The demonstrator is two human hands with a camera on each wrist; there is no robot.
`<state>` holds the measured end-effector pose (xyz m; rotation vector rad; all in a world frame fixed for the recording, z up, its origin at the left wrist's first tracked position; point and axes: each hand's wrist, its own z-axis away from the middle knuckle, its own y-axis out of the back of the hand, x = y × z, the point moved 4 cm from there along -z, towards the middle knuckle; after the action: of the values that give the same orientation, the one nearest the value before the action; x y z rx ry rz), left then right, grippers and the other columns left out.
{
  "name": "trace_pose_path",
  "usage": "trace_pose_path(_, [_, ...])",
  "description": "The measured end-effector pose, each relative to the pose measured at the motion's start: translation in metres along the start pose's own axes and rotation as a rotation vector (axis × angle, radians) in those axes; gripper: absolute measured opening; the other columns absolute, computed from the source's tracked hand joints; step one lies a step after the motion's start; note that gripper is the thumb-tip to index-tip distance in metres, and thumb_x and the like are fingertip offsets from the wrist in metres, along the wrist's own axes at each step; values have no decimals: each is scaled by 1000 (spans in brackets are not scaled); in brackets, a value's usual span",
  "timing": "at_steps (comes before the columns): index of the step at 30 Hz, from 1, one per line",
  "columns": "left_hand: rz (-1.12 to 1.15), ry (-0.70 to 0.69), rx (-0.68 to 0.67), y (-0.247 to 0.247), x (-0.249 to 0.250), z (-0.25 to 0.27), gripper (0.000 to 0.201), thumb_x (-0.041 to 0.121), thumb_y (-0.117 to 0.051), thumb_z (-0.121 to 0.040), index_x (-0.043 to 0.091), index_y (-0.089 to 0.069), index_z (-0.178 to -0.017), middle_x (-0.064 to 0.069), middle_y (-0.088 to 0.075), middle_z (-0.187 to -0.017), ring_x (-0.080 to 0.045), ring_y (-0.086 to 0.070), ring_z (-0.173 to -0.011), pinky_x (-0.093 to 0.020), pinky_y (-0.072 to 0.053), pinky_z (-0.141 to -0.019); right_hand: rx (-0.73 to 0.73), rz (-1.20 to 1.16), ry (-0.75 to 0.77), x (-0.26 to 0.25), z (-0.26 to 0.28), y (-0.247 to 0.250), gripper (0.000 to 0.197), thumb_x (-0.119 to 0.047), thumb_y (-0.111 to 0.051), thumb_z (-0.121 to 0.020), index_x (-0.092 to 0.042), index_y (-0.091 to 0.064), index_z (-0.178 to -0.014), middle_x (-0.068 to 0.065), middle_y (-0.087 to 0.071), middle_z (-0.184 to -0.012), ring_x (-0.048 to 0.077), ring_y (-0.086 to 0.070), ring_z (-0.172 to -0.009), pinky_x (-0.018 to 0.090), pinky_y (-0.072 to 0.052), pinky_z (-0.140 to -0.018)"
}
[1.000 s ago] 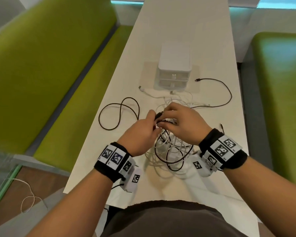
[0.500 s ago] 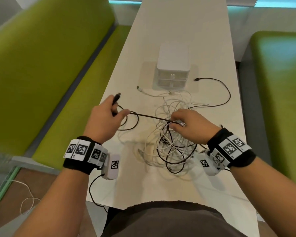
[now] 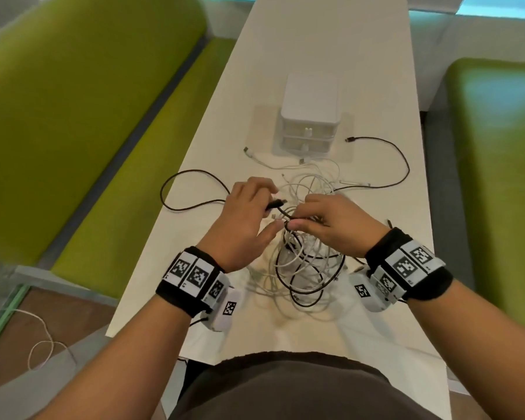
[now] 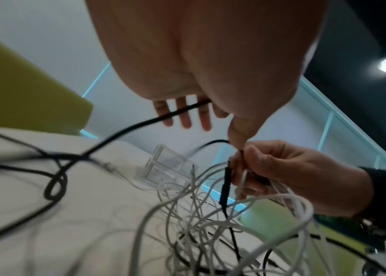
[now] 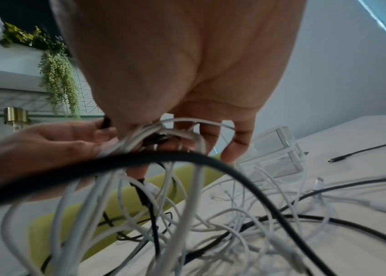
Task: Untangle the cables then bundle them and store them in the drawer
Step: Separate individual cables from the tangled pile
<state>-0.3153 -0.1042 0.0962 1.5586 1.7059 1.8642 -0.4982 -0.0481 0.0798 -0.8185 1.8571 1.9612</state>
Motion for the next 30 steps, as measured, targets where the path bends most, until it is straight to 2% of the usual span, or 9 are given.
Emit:
trace_pose_path(3, [26,-51,-91,5,5,-2,19,26,-61,-97,24,-43,-94,6,-58,-103,-15,-50,-95,-33,-43,-82,-44,-61,19,-2,4,0,38,-70,-55,-87,-42,-77,-98,-9,-50,-77,8,-51,-74,28,-36,-65])
trace_pose_path(7, [57,172,-264,9,-10,2,27,26,-53,-103,26,-35,-83,7,-47,-63,-8,-48,-56,-32,-35,-55,-53,-67,-87,5,4,5,43,-80,-66,-71,-43,-75,-90,-18,-65,-86,3,-59,-86,30,-46,-76])
trace_pose_path(9, [-4,296,-231,22,-31,7,22,24,-52,-103,26,-37,-87,7,-50,-64,-9,-51,-58,-33,-32,-54,-36,162,-130,12,7,8,41,-80,-59,-76,-43,-72,-87,-15,-58,-87,10,-52,-94,37,-41,-83])
trace_pose_path(12, [-335,478,-78,58,-75,14,11,20,-51,-100,16,-41,-98,-10,-59,-74,-37,-59,-71,-37,-36,-58,71,287,-161,14,14,14,27,-59,-75,-77,-42,-68,-96,-13,-50,-107,17,-39,-112,39,-28,-95])
trace_pose_path(16, [-614,535,225,108,-102,25,8,11,-51,-96,5,-48,-101,-23,-53,-98,-42,-52,-96,-54,-39,-82,36,325,-144,10,14,11,37,-33,-82,-70,-38,-69,-105,-7,-49,-118,21,-38,-115,37,-30,-96])
trace_pose_path(19, [-507,439,286,113,-90,29,28,16,-54,-97,2,-46,-119,-20,-49,-118,-37,-44,-110,-57,-42,-93,-27,367,-95,6,8,5,18,-34,-79,-78,-38,-77,-95,-10,-56,-102,17,-43,-100,36,-40,-86])
trace_pose_path(22, [-160,389,193,91,-60,25,17,17,-59,-99,8,-48,-108,-11,-55,-99,-25,-49,-89,-46,-44,-78,-68,404,-120,6,3,4,10,-37,-74,-85,-34,-79,-94,-10,-57,-94,17,-49,-95,36,-43,-78])
trace_pose_path(26, [149,425,-86,48,-26,22,24,30,-58,-100,25,-39,-86,4,-50,-68,-8,-46,-54,-36,-38,-54,30,527,-57,2,2,12,9,-38,-75,-85,-32,-73,-90,-6,-57,-120,27,-47,-115,45,-42,-88])
trace_pose_path(30, [439,472,-100,22,-14,15,16,36,-49,-100,25,-56,-91,3,-48,-69,-12,-43,-59,-36,-38,-62,188,474,72,-19,1,40,8,-36,-67,-92,-29,-67,-96,-12,-62,-124,27,-44,-124,45,-32,-95])
